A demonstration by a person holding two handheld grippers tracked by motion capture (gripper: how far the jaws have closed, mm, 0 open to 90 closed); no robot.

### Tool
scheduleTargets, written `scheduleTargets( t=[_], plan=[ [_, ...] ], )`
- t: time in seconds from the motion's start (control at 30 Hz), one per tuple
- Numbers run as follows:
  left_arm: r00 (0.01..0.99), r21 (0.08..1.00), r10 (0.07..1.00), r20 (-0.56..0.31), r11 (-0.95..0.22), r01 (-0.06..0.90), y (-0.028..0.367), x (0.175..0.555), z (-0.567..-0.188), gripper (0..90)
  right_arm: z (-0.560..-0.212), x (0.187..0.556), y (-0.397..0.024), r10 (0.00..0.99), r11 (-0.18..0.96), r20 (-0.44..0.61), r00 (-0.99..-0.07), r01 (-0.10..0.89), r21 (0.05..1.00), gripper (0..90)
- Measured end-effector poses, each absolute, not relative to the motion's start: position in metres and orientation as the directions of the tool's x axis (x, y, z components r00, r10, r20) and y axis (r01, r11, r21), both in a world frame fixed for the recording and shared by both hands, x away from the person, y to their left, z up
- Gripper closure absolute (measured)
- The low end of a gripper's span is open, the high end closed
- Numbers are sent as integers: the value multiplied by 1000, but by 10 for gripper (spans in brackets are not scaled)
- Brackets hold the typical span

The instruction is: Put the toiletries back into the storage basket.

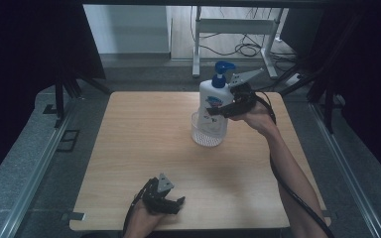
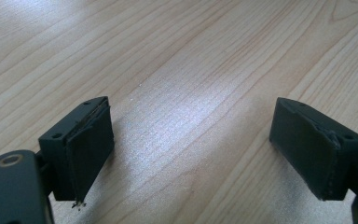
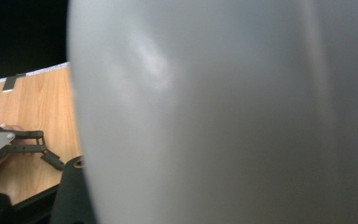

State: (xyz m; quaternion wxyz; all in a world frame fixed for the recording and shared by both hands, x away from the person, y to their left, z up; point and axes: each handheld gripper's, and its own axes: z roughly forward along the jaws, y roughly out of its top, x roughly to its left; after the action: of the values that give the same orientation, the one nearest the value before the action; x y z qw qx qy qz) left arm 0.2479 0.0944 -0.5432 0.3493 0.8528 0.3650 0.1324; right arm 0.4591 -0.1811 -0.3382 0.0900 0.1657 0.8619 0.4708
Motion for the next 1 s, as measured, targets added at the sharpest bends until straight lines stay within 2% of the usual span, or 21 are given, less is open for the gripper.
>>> scheduleTargets(
  t=[1.0],
  plan=[
    [696,692,718,-29,-488,532,94,248,-543,131,-354,496,-172,371,518,-12,-929,196,833,375]
  ],
)
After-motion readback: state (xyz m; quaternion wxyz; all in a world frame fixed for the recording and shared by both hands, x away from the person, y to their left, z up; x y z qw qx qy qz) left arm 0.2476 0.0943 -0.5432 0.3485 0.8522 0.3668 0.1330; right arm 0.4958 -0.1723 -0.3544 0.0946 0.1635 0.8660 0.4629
